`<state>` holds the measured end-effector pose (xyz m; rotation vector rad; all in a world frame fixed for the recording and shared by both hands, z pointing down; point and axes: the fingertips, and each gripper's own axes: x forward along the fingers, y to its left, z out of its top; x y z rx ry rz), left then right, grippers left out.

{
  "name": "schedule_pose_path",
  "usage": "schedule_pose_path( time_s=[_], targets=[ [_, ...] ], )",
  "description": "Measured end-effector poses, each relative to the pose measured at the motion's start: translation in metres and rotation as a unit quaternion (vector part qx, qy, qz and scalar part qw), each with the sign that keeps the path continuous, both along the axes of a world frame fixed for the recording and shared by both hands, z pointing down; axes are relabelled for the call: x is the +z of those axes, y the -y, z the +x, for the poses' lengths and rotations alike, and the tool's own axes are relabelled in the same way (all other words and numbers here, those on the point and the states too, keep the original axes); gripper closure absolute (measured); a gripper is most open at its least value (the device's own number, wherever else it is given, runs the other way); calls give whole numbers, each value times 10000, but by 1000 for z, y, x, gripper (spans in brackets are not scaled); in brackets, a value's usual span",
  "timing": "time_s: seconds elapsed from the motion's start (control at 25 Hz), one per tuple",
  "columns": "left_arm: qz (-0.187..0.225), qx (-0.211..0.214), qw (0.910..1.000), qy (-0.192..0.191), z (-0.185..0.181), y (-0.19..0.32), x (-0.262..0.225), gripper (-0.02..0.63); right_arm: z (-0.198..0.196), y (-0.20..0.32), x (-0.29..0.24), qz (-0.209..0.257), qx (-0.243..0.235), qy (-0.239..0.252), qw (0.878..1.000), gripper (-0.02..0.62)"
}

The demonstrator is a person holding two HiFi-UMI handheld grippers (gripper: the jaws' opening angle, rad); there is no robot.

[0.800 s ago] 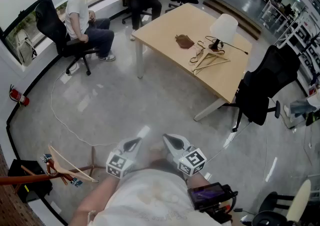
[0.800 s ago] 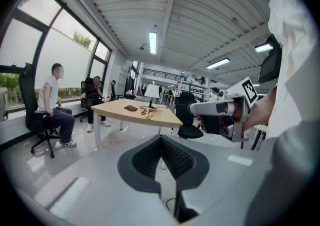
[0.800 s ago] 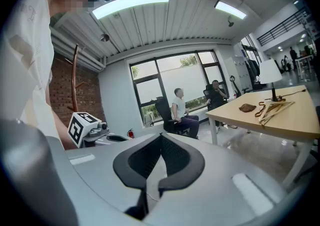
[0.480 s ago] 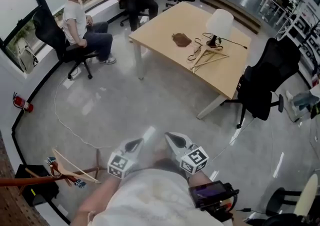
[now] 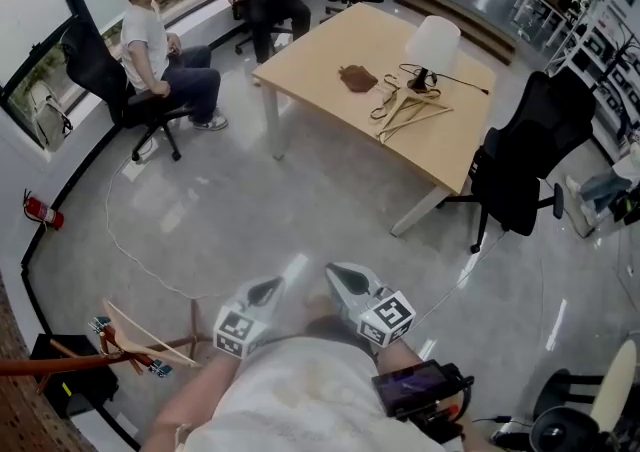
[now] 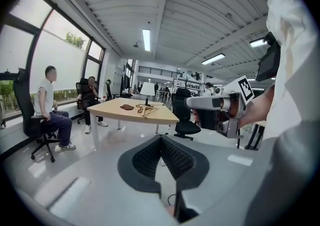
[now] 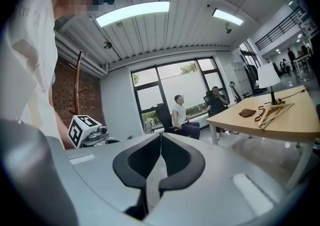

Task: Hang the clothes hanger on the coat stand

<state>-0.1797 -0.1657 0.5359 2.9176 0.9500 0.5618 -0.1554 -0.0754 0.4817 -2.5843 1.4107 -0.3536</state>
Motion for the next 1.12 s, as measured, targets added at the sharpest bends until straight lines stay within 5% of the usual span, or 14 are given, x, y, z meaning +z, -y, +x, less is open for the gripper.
schedule_pose_path(
  time_s=[1.12],
  targets=[
    [93,-285,9995,69,19,-46,-6,604,34,-63,-1,44,59,197,9998,580]
  ],
)
